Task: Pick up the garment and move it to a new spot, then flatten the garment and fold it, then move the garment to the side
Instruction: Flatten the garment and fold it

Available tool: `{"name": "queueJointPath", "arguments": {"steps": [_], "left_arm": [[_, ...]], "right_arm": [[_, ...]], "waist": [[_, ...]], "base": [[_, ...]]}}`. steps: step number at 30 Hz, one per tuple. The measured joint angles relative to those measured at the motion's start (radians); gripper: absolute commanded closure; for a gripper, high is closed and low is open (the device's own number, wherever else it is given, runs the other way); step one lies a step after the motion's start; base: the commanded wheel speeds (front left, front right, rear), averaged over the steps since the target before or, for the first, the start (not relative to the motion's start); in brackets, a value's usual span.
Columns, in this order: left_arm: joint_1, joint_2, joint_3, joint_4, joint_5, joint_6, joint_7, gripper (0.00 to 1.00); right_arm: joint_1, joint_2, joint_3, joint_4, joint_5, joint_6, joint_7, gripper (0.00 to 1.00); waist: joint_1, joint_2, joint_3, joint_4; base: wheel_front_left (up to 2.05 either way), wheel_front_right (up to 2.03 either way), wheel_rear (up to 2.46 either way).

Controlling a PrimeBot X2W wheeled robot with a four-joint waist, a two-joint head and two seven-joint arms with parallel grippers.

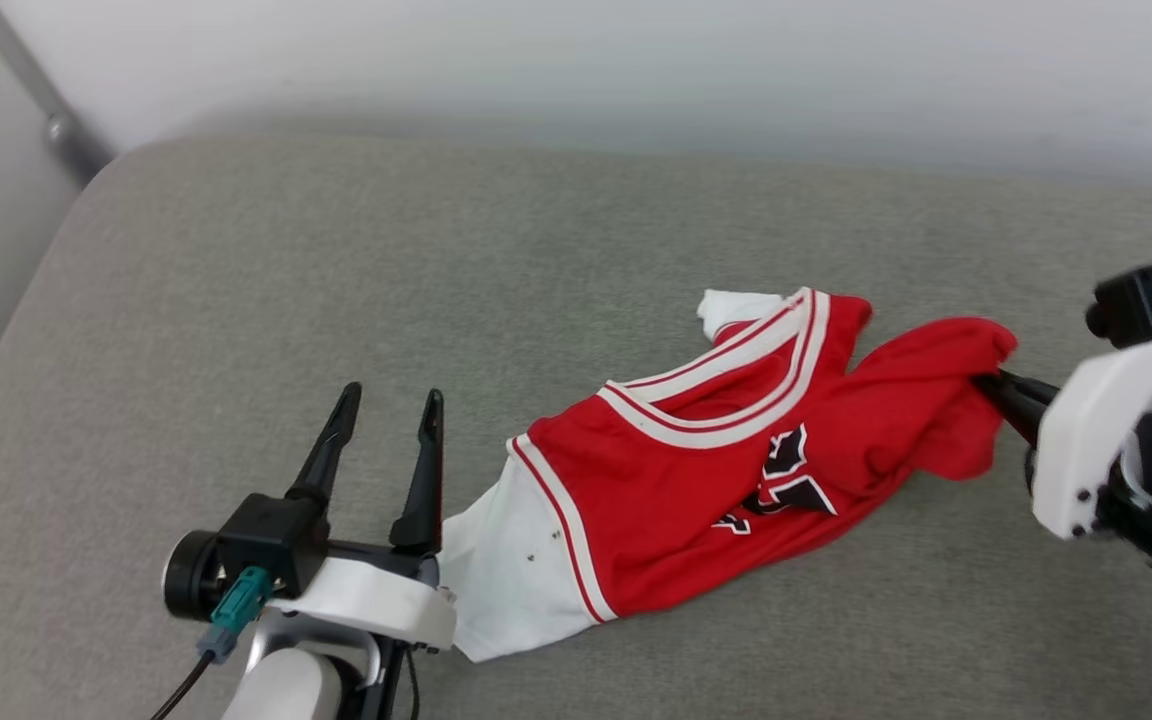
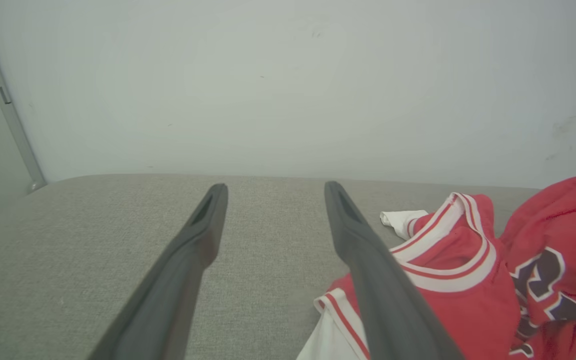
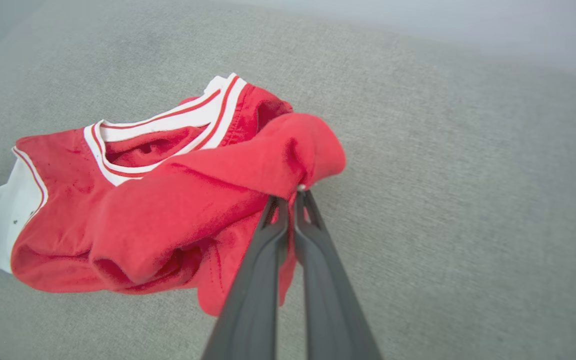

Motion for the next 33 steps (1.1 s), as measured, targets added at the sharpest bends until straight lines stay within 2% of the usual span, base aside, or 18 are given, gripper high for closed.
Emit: {"name": "queueJointPath", "arguments": {"steps": [4,7,11,15,16,17,18,23,27,30,33], "left_arm": [[0.03,0.018,0.012,0.0,-0.004,0.008,0.004,0.0],[0.048,0.025,0.016,-0.005,-0.006,0.016,0.014,0.0],[0.069,0.033,0.018,-0.012,-0.014,0.021,0.028,0.0],[0.082,0.038,0.017,-0.018,-0.02,0.026,0.039,0.0],[0.084,0.039,0.018,-0.019,-0.022,0.026,0.04,0.0],[0.086,0.04,0.019,-0.019,-0.023,0.028,0.042,0.0],[0.089,0.04,0.019,-0.02,-0.026,0.029,0.042,0.0],[0.1,0.045,0.02,-0.02,-0.031,0.033,0.046,0.0],[0.102,0.047,0.019,-0.023,-0.033,0.038,0.049,0.0],[0.101,0.047,0.019,-0.03,-0.034,0.042,0.049,0.0],[0.085,0.046,0.014,-0.034,-0.034,0.041,0.049,0.0]], "right_arm": [[0.141,0.005,-0.103,-0.119,-0.064,0.0,-0.016,1.0],[0.274,0.046,-0.199,-0.196,-0.109,0.0,-0.006,1.0],[0.481,0.154,-0.322,-0.243,-0.147,0.0,0.014,1.0],[0.633,0.277,-0.374,-0.211,-0.155,0.0,0.013,1.0],[0.653,0.295,-0.37,-0.191,-0.161,0.0,0.007,0.78],[0.663,0.309,-0.366,-0.175,-0.162,0.0,-0.006,0.17],[0.664,0.321,-0.365,-0.163,-0.15,0.0,-0.027,0.0],[0.635,0.331,-0.363,-0.154,-0.155,0.0,-0.201,0.0],[0.571,0.315,-0.407,-0.168,-0.165,0.0,-0.327,0.0],[0.51,0.281,-0.42,-0.14,-0.171,0.0,-0.339,0.0],[0.413,0.232,-0.411,-0.092,-0.165,0.0,-0.307,0.0]], "waist": [[-0.0001,0.0,-0.028,-0.053],[0.0,0.0,-0.05,-0.093],[0.0,0.0,-0.08,-0.135],[-0.0001,0.0,-0.101,-0.159],[-0.0001,0.0,-0.105,-0.162],[-0.0001,0.0,-0.107,-0.165],[-0.0001,0.0,-0.108,-0.166],[-0.0001,0.0,-0.113,-0.167],[-0.0001,0.0,-0.117,-0.162],[-0.0001,0.0,-0.115,-0.155],[-0.0001,0.0,-0.102,-0.146]], "base": [[0.0,0.0,0.0],[0.0,0.0,0.0],[0.0,0.0,0.0],[0.0,0.0,0.0],[0.0,0.0,0.0],[0.0,0.0,0.0],[0.0,0.0,0.0],[0.0,0.0,0.0],[0.0,0.0,0.0],[0.0,0.0,0.0],[0.0,0.0,0.0]]}}
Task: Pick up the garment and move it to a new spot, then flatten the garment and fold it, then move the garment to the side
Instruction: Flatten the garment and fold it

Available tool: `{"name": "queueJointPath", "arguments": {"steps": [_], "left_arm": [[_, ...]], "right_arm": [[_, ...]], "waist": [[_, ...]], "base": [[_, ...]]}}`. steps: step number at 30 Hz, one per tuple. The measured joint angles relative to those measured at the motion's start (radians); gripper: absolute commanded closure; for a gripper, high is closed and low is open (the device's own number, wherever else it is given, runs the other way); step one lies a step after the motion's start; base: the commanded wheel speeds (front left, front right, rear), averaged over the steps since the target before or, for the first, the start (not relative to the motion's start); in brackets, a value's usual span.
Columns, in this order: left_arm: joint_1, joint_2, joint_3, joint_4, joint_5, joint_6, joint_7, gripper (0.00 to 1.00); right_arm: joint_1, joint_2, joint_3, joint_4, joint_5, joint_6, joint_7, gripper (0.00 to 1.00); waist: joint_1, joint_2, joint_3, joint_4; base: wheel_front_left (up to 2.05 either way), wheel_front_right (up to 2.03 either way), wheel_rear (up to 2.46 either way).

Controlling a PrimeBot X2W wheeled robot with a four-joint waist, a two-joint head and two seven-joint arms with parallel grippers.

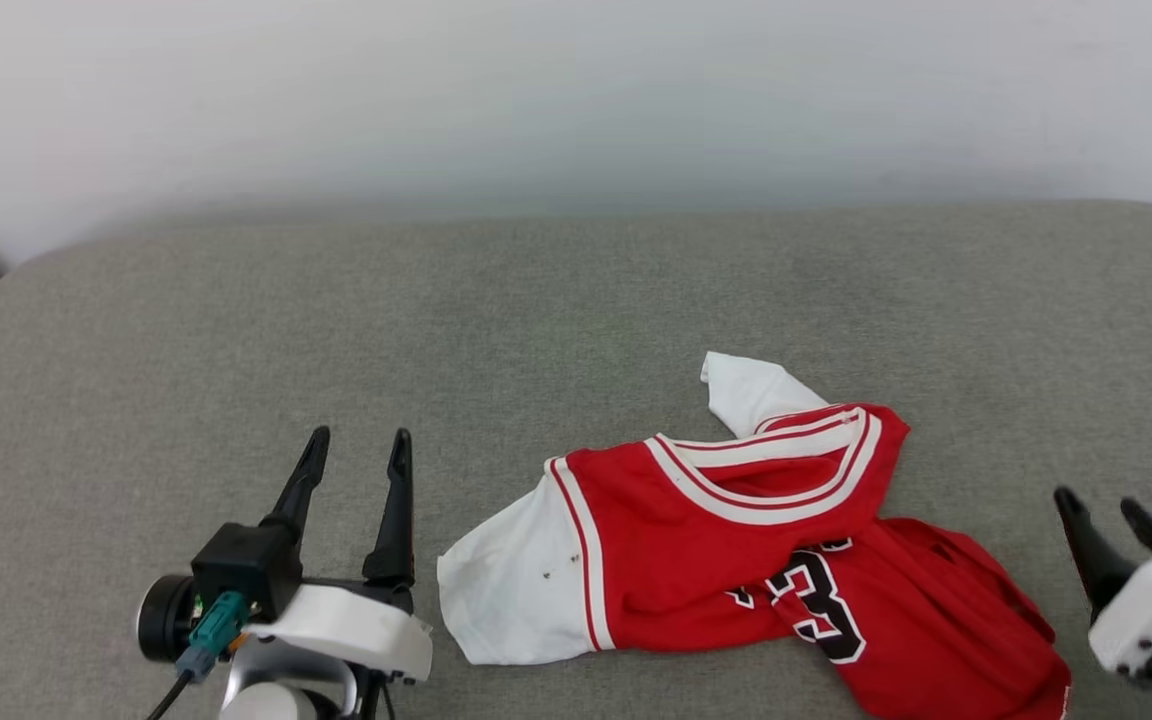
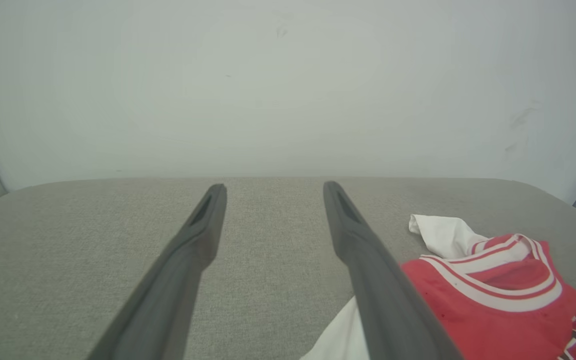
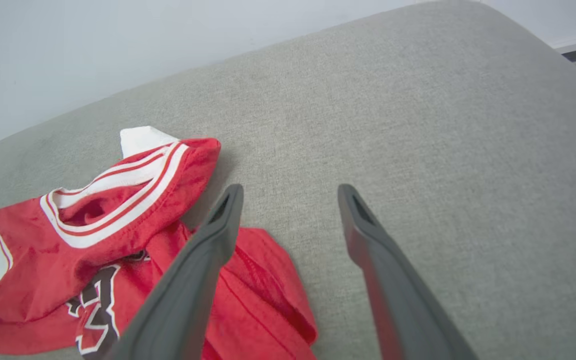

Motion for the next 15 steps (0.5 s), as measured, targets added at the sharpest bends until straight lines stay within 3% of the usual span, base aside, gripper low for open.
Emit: {"name": "queueJointPath", "arguments": {"steps": [7,15], "left_arm": [[-0.061,-0.024,-0.03,-0.004,0.011,-0.015,-0.013,0.0],[-0.164,-0.071,-0.056,0.013,0.027,-0.044,-0.037,0.0]], "right_arm": [[-0.209,-0.099,0.09,0.115,0.035,0.0,0.197,0.0],[-0.437,-0.168,0.219,0.133,0.05,0.0,0.413,0.0]], "waist": [[0.0,0.0,0.058,0.048],[0.0,0.0,0.181,0.124]], "base": [[0.0,0.0,0.0],[0.0,0.0,0.0]]}}
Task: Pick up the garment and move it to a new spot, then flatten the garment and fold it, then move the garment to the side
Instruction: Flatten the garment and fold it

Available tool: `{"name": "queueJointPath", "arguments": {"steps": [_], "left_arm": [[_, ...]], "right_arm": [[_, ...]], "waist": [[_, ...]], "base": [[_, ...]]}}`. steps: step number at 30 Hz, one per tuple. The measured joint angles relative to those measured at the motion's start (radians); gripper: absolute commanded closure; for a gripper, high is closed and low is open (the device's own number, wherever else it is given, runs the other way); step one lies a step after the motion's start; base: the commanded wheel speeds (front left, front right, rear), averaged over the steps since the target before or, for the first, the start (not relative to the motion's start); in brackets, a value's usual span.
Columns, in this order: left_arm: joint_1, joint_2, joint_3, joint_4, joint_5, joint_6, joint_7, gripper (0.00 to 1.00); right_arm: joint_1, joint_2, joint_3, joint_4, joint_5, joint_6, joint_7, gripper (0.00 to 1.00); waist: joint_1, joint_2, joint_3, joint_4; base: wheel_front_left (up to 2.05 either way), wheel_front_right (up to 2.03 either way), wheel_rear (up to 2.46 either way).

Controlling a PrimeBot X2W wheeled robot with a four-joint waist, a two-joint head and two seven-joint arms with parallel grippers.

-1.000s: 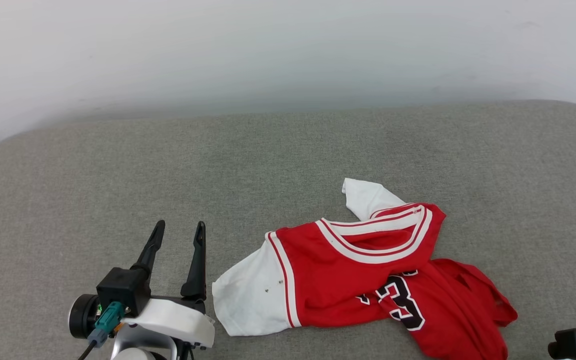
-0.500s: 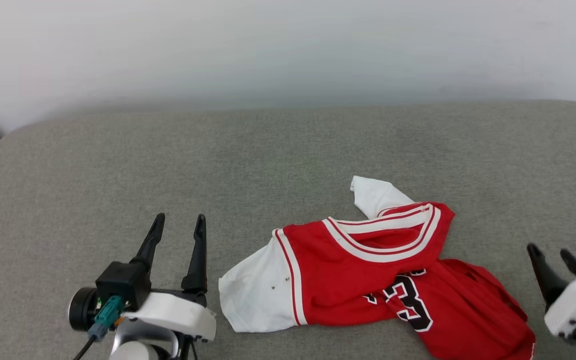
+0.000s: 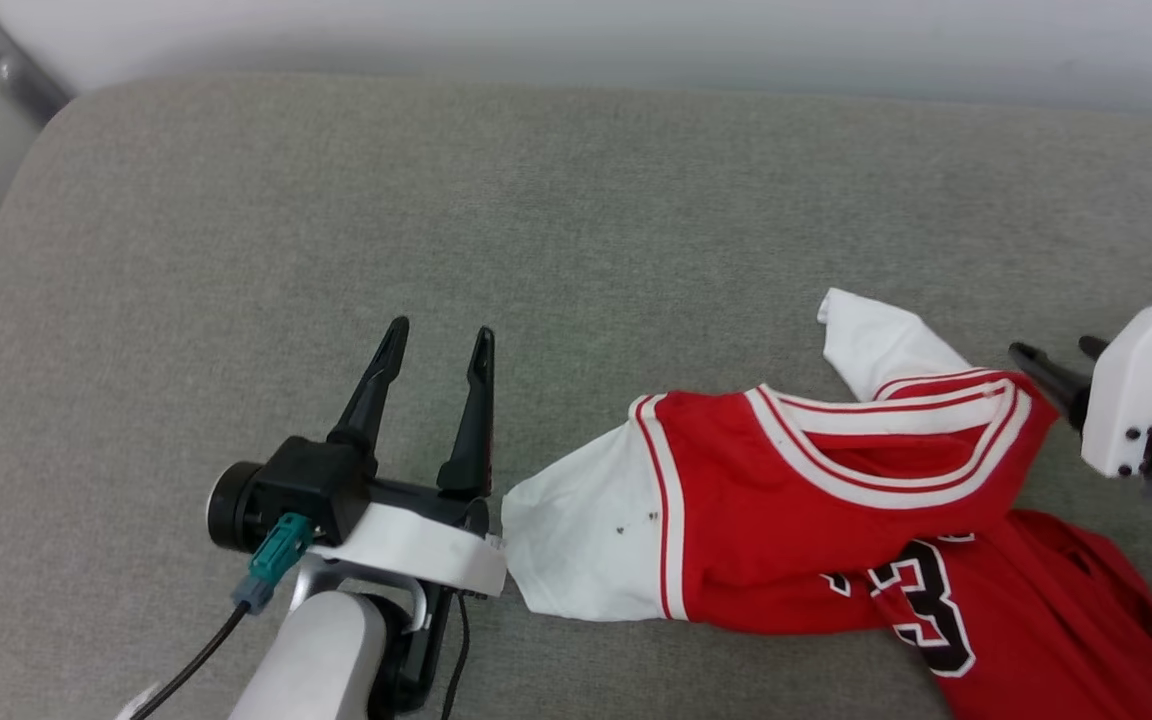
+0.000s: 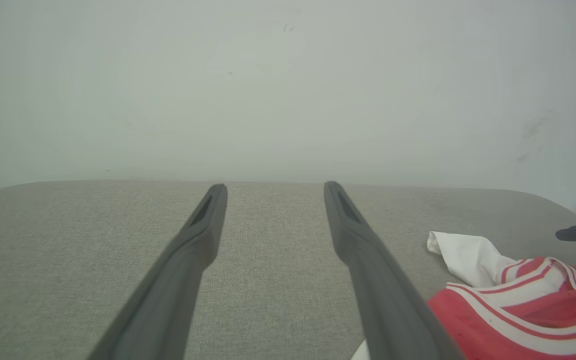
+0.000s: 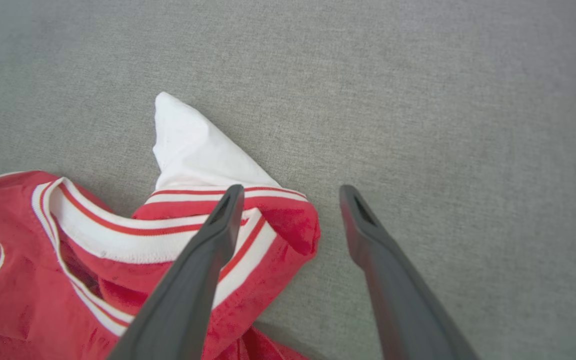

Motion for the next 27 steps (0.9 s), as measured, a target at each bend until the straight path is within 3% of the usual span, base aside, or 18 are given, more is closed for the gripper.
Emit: {"name": "queueJointPath", "arguments": {"steps": [13,14,15,16,22,27], "left_arm": [[-0.062,-0.059,0.021,0.041,0.029,-0.042,-0.009,0.0],[-0.061,-0.061,0.025,0.041,0.031,-0.043,-0.009,0.0],[-0.06,-0.063,0.031,0.041,0.034,-0.043,-0.009,0.0],[-0.059,-0.065,0.035,0.042,0.038,-0.044,-0.01,0.0],[-0.054,-0.07,0.058,0.049,0.056,-0.061,-0.012,0.0],[-0.033,-0.071,0.074,0.059,0.065,-0.067,-0.012,0.0]], "right_arm": [[-0.16,-0.06,0.135,0.181,0.034,0.0,0.16,0.0],[-0.164,-0.063,0.141,0.188,0.046,-0.001,0.163,0.31],[-0.168,-0.063,0.147,0.193,0.059,-0.002,0.162,0.71],[-0.171,-0.064,0.157,0.194,0.065,-0.002,0.16,1.0],[-0.177,-0.066,0.22,0.152,0.084,-0.001,0.082,1.0],[-0.194,-0.093,0.198,0.065,0.074,0.0,0.025,1.0]], "waist": [[-0.0001,0.0,0.141,0.121],[-0.0001,0.0,0.141,0.12],[-0.0001,0.0,0.14,0.118],[-0.0001,0.0,0.139,0.115],[0.0,0.0,0.122,0.083],[0.0,0.0,0.082,0.045]], "base": [[0.0,0.0,0.0],[0.0,0.0,0.0],[0.0,0.0,0.0],[0.0,0.0,0.0],[0.0,0.0,0.0],[0.0,0.0,0.0]]}}
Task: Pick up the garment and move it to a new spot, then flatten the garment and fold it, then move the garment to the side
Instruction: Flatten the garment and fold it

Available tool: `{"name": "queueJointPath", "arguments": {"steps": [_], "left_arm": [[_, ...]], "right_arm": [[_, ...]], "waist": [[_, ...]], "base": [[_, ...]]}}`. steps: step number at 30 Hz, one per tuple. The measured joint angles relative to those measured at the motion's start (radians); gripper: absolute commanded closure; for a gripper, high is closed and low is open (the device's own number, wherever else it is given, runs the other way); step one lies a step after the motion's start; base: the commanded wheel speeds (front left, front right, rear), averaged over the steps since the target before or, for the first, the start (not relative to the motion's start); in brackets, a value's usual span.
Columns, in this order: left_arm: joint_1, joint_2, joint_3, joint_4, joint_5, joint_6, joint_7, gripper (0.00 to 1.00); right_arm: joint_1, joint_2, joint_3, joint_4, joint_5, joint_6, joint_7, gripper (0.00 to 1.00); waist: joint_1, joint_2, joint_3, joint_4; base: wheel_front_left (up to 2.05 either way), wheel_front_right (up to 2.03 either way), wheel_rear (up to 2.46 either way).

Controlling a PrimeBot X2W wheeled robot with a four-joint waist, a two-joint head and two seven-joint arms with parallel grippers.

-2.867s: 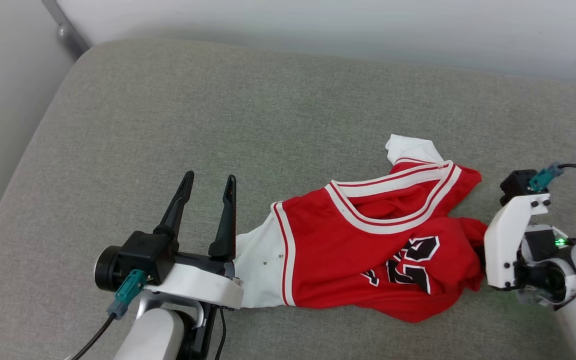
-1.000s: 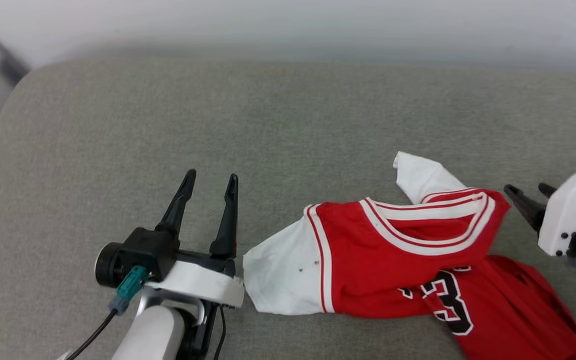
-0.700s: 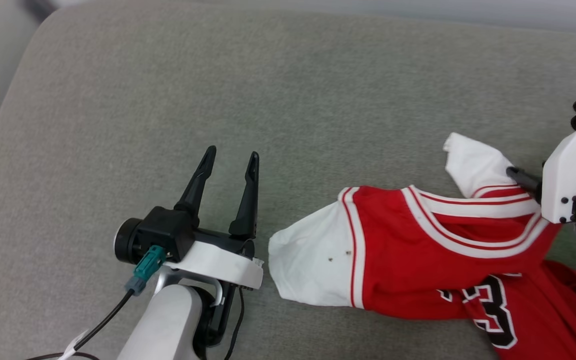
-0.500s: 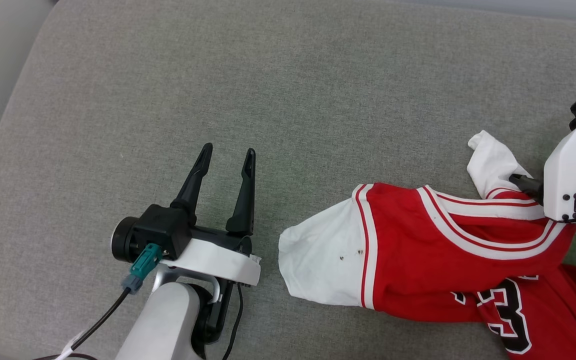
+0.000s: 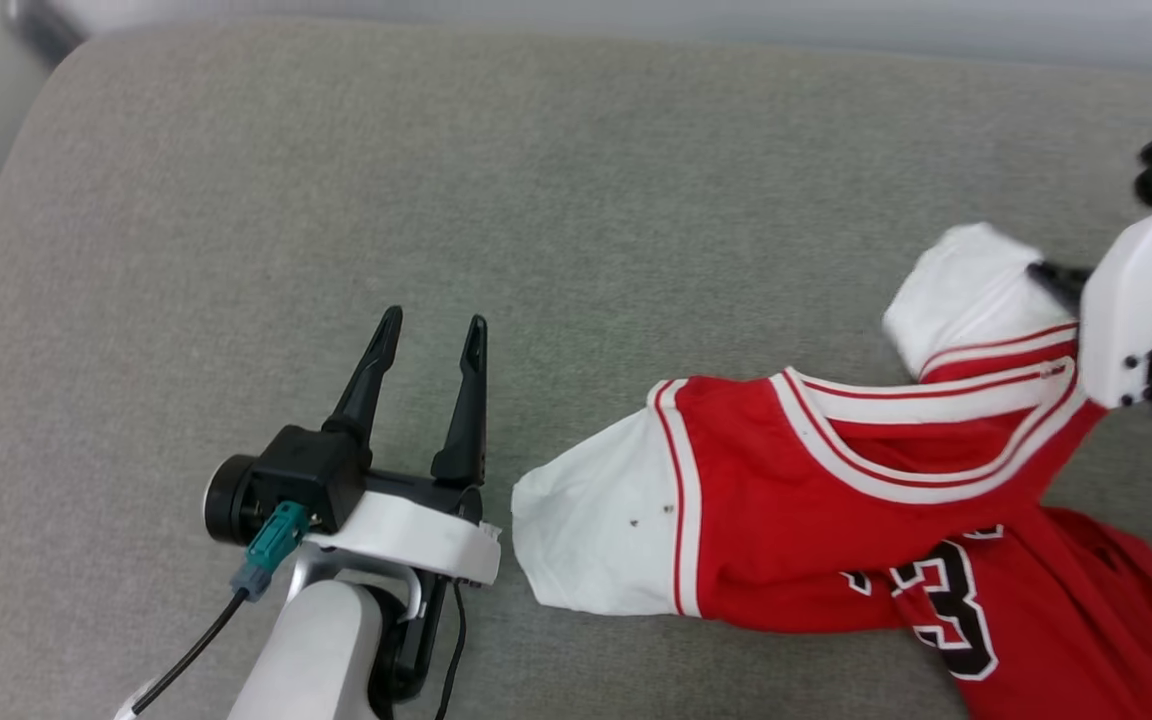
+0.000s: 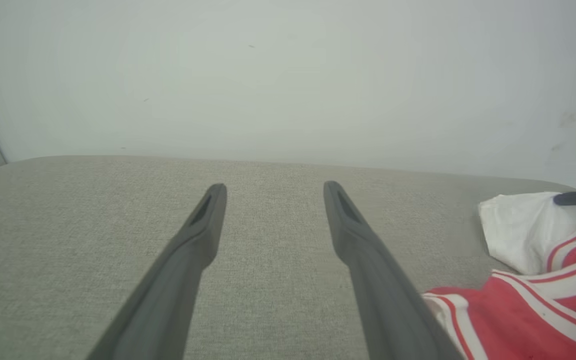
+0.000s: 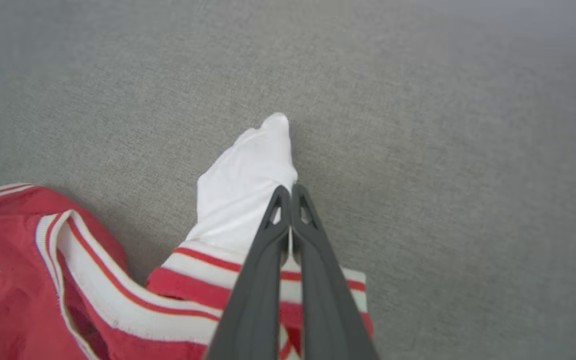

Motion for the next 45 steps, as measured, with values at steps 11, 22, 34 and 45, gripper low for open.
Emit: {"name": "queueJointPath", "arguments": {"steps": [11,22,34,45], "left_arm": [[0.06,0.008,0.029,0.01,0.006,-0.007,0.0,0.0],[0.096,0.03,0.049,0.009,-0.001,0.011,0.002,0.0],[0.177,0.063,0.079,-0.007,-0.027,0.046,0.037,0.0],[0.247,0.095,0.096,-0.005,-0.046,0.061,0.086,0.0]], "right_arm": [[0.233,-0.038,-0.379,-0.085,-0.058,0.0,-0.027,1.0],[0.513,0.196,-0.61,0.089,-0.092,0.0,-0.256,0.0],[0.566,0.223,-0.539,-0.035,-0.249,0.0,-0.851,0.0],[0.687,0.314,-0.332,-0.261,-0.34,0.0,-0.835,0.0]], "waist": [[0.0,0.0,-0.094,-0.094],[-0.0001,0.0,-0.117,-0.141],[-0.0001,0.0,-0.205,-0.145],[-0.0001,0.0,-0.288,-0.163]], "base": [[0.0,0.0,0.0],[0.0,0.0,0.0],[0.0,0.0,0.0],[0.0,0.0,0.0]]}}
